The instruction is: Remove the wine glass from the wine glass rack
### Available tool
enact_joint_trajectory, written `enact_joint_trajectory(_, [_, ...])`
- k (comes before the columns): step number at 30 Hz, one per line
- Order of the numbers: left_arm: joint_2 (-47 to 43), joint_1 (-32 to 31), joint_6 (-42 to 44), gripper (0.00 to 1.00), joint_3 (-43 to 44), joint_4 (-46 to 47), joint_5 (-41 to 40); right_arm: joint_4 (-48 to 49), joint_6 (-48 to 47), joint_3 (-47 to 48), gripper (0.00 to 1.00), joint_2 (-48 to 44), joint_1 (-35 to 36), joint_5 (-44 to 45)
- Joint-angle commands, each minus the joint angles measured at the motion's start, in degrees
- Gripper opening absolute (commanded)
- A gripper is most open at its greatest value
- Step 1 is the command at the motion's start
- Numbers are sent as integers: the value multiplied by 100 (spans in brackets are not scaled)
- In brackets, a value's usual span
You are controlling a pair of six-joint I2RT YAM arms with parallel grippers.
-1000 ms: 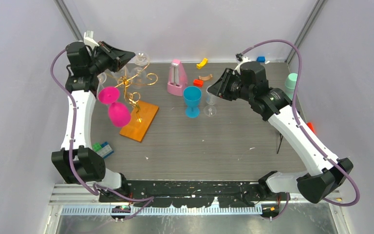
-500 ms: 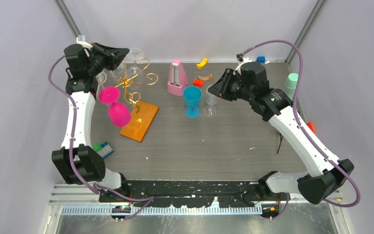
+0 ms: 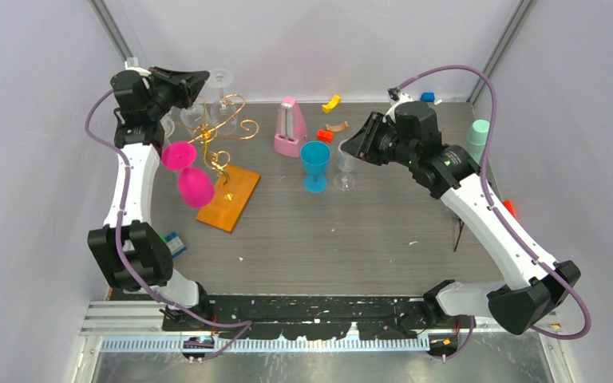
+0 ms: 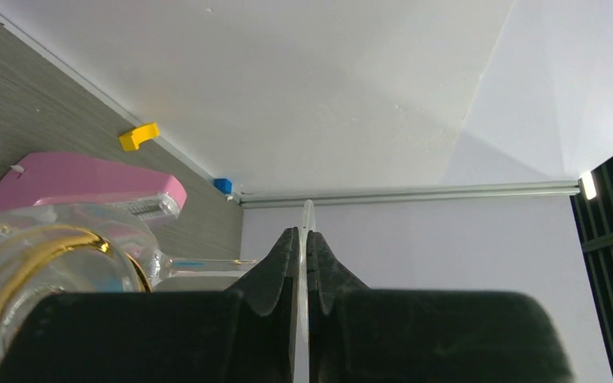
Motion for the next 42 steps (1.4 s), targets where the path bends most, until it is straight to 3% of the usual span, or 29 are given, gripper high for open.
enact_joint_trajectory(1, [168, 2, -131, 0, 459, 666, -68, 225, 1, -26, 32, -251, -4, 88])
enact_joint_trajectory(13, [716, -625, -214, 0, 1092, 1004, -24, 194, -18, -65, 32, -320, -4, 107])
enact_joint_trajectory(19, [801, -1037, -194, 0, 1218, 1077, 55, 246, -38, -69, 50, -364, -5, -43])
enact_joint_trajectory(25, [629, -1368, -317, 0, 1165, 1156, 187, 465, -52, -125, 56, -384, -1, -71])
enact_joint_trajectory(35, [-313, -1785, -938, 0, 70, 1448, 108, 2600, -345, -622, 59, -440, 8, -885])
enact_joint_trajectory(42, [-1190, -1947, -1410, 0, -874, 1440, 58, 4199, -1661, -766, 62, -181, 429, -1498])
